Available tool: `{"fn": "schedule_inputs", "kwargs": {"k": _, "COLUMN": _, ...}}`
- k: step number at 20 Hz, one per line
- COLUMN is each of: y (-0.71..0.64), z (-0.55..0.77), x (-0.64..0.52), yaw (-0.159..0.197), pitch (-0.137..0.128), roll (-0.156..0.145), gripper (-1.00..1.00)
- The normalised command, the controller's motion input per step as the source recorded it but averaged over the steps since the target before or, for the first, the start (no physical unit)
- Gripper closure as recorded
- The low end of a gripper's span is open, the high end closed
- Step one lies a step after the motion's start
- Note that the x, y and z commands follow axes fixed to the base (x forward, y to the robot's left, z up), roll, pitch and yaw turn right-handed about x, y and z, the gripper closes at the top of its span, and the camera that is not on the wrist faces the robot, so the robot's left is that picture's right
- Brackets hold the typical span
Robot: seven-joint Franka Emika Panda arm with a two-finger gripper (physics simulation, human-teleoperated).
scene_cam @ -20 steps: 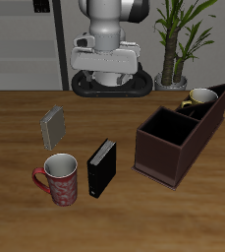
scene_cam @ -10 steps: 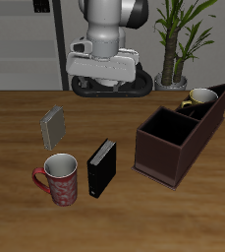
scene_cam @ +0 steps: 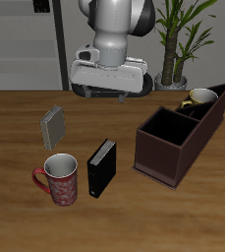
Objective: Place the white-yellow mug into the left desk caddy's left compartment and place the black book into the left desk caddy's front compartment
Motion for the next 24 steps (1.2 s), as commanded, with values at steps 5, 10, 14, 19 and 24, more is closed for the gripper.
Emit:
{"fn": "schedule_inputs", "kwargs": {"k": 5, "y": 0.14, "z": -0.07, "x": 0.26, "yaw": 0.009, "pitch": 0.006, "roll": 0.037, "gripper": -1.00}}
{"fn": "schedule_inputs", "kwargs": {"k": 10, "y": -0.01, "z": -0.01, "x": 0.38, "yaw": -0.035, "pitch": -0.019, "roll": -0.006, "gripper": -1.00}}
{"fn": "schedule_inputs", "kwargs": {"k": 14, "y": 0.01, "z": -0.08, "x": 0.20, "yaw": -0.061, "pitch": -0.018, "roll": 0.013, "gripper": -1.00}}
{"fn": "schedule_inputs", "kwargs": {"k": 19, "y": -0.02, "z": -0.12, "x": 0.18, "yaw": -0.024, "pitch": -0.014, "roll": -0.011, "gripper": -1.00}}
{"fn": "schedule_inputs", "kwargs": {"k": 24, "y": -0.04, "z": -0.21, "x": 0.15, "yaw": -0.035, "pitch": -0.019, "roll": 0.000, "gripper": -1.00}}
